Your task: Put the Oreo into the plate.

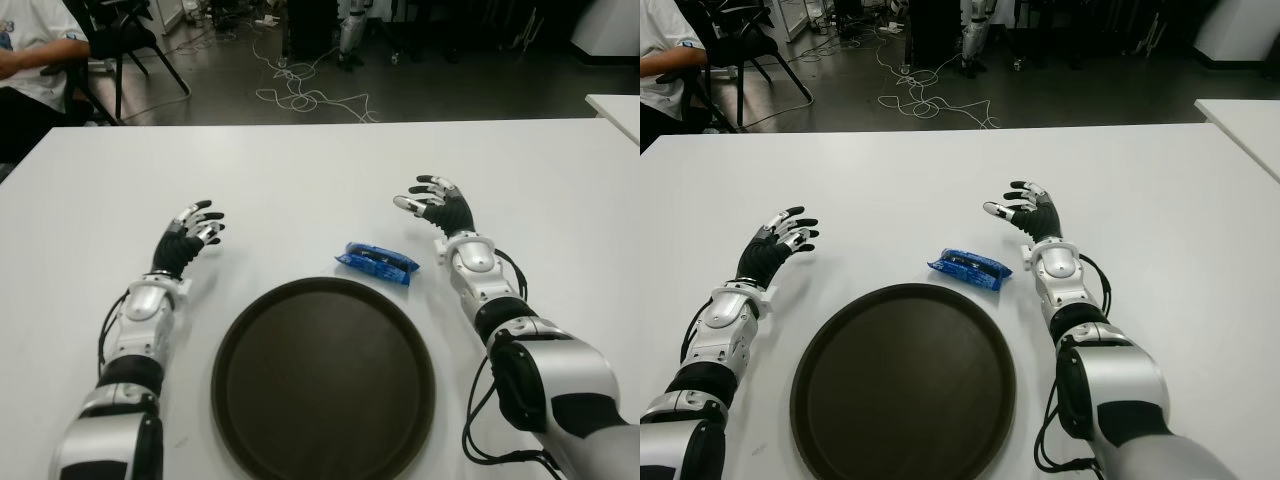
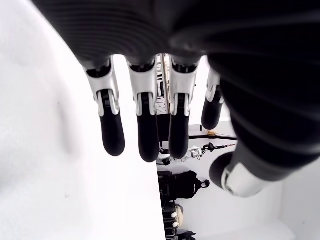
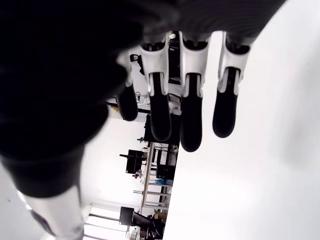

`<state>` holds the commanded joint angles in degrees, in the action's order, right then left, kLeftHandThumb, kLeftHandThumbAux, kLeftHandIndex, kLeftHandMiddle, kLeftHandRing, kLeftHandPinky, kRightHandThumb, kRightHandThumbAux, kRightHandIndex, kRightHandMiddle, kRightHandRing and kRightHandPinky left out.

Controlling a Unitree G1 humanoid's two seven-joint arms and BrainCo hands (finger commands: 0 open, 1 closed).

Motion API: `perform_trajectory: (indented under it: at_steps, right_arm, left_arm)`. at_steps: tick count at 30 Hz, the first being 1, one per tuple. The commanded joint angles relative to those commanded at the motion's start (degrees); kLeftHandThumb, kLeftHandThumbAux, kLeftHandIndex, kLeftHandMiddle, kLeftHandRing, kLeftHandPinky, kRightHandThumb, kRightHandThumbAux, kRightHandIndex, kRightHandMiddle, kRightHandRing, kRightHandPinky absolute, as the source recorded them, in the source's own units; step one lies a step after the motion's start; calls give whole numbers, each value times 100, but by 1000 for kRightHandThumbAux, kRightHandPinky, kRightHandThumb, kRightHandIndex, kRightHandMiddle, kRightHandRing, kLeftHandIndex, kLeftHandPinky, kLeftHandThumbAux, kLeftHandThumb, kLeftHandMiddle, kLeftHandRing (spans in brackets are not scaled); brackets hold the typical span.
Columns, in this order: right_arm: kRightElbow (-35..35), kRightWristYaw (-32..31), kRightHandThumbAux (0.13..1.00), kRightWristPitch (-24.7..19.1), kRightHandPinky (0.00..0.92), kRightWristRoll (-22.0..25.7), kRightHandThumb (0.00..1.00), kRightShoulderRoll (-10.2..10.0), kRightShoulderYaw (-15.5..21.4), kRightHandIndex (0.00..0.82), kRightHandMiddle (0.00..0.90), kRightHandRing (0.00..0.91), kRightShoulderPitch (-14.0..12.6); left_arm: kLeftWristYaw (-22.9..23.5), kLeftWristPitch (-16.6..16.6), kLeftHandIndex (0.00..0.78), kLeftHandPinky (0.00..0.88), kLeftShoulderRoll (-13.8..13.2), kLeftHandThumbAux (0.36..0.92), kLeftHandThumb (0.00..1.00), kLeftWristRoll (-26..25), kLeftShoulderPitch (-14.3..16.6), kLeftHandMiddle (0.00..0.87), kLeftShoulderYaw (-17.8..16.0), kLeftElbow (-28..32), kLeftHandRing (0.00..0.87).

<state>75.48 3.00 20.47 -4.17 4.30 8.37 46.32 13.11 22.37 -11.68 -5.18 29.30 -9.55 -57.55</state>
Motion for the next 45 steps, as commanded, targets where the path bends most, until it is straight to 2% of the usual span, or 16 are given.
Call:
perform_trajectory:
  at_steps: [9, 16, 22, 26, 29, 34, 36, 39, 42, 45]
  right_arm:
    - [2, 14, 791, -24, 389, -7, 0, -3, -21, 240, 318, 354, -8]
    - [-15, -16, 766, 69, 410, 19, 0, 3, -2, 257, 336, 379, -19]
    - [-85, 157, 751, 486, 350, -152, 0, 109, -137, 247, 314, 341, -32]
    - [-264, 441, 751, 847, 313, -443, 0, 174, -396, 226, 291, 314, -4]
    - [-565, 865, 757, 1382, 284, -929, 0, 288, -798, 210, 273, 291, -70]
    - [-732, 1332, 769, 1850, 230, -1371, 0, 453, -1164, 185, 241, 250, -243]
    - [-913, 1744, 780, 2149, 228, -1677, 0, 530, -1359, 176, 226, 237, -315]
    - [-1577, 2678, 802, 2582, 228, -2427, 0, 786, -1683, 157, 200, 219, -441]
    - [-2328, 3369, 811, 2619, 217, -3098, 0, 1068, -1855, 141, 186, 205, -713]
    - [-2805, 3670, 811, 2399, 221, -3458, 0, 1202, -1937, 124, 173, 195, -827]
  left_arm:
    - [40, -56, 182, 326, -14, 667, 150, -17, -14, 300, -8, 7, 294]
    - [46, -43, 172, 315, -25, 657, 157, -11, -54, 291, -7, 31, 282]
    - [57, 10, 171, 295, -32, 667, 132, 8, -97, 281, 4, 70, 269]
    - [22, 58, 177, 298, -41, 672, 128, 43, -120, 284, 18, 94, 270]
    - [1, 50, 181, 304, -38, 669, 128, 42, -118, 289, 11, 89, 277]
    - [4, 42, 185, 311, -39, 661, 130, 23, -119, 295, -2, 85, 285]
    - [17, 39, 185, 316, -43, 664, 132, 11, -118, 296, -10, 78, 286]
    - [55, 50, 179, 315, -55, 674, 136, -11, -120, 292, -26, 69, 282]
    - [92, 29, 175, 313, -58, 685, 142, -34, -116, 288, -40, 73, 281]
    - [121, 23, 178, 317, -62, 684, 132, -38, -118, 291, -44, 85, 287]
